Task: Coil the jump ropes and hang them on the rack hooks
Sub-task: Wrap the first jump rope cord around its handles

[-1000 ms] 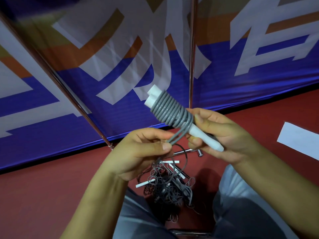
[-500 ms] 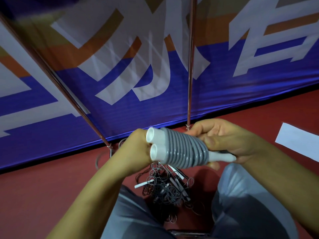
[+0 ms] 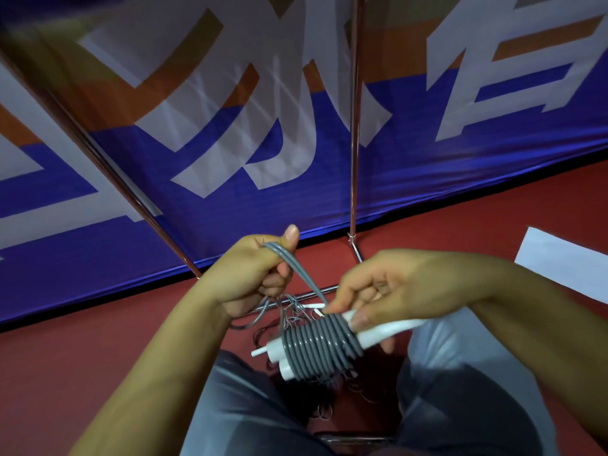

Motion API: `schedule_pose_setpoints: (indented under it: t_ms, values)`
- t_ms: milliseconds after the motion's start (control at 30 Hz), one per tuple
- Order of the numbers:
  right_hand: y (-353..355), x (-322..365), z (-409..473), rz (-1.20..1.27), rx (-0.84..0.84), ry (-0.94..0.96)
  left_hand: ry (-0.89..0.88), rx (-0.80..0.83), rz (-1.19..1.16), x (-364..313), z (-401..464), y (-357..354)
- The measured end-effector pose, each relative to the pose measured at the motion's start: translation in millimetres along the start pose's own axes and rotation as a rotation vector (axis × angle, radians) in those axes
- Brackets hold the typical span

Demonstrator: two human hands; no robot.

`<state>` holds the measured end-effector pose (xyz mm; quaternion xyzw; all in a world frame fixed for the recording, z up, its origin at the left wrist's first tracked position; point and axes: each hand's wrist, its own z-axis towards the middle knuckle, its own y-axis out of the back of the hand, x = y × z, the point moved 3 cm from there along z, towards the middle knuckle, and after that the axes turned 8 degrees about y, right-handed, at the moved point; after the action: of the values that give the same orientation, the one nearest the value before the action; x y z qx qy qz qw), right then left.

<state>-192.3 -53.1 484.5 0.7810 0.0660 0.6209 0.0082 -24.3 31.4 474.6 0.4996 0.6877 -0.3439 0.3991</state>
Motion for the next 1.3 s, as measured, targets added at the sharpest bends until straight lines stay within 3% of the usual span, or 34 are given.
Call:
schedule_pose_setpoints:
  t_ms: [433, 500, 567, 633, 800, 933, 1033, 1133, 1233, 1300]
  values:
    - [-3.5, -26.8, 17.7, -0.279, -0.462, 0.044, -0.054, -0.048, 0.133, 6.4, -23.2, -22.4]
    - [-3.9, -27.4, 17.8, -0.348, -0.515, 0.04, -0.204, -0.189, 0.35, 12.9, -26.3, -28.9]
    - [-5.1, -25.6, 18.9, -0.41, -0.556, 0.068, -0.469, -0.345, 0.699, 16.5, -29.2, -33.7]
    - [-3.9, -22.7, 20.4, -0.436, -0.612, 0.104, -0.624, -0.396, 0.823, 15.2, -31.0, -37.4]
    - [11.0, -17.1, 18.6, -0.344, -0.862, 0.215, -0.628, -0.314, 0.688, 25.6, -29.7, -47.7]
    - [11.9, -13.6, 18.3, -0.176, -0.899, 0.239, -0.482, -0.288, 0.383, 29.5, -26.6, -51.2]
    - [9.1, -9.2, 18.9, 0.033, -0.874, 0.289, -0.607, -0.406, 0.522, 23.6, -24.8, -39.4]
    - [6.8, -6.9, 19.3, 0.075, -0.849, 0.312, -0.701, -0.496, 0.737, 18.7, -28.9, -31.2]
    - [4.3, -5.5, 21.3, 0.072, -0.839, 0.327, -0.613, -0.374, 0.517, 13.1, -34.8, -27.2]
    - [3.5, -3.0, 20.9, 0.091, -0.833, 0.344, -0.425, -0.243, 0.296, 12.8, -34.2, -28.6]
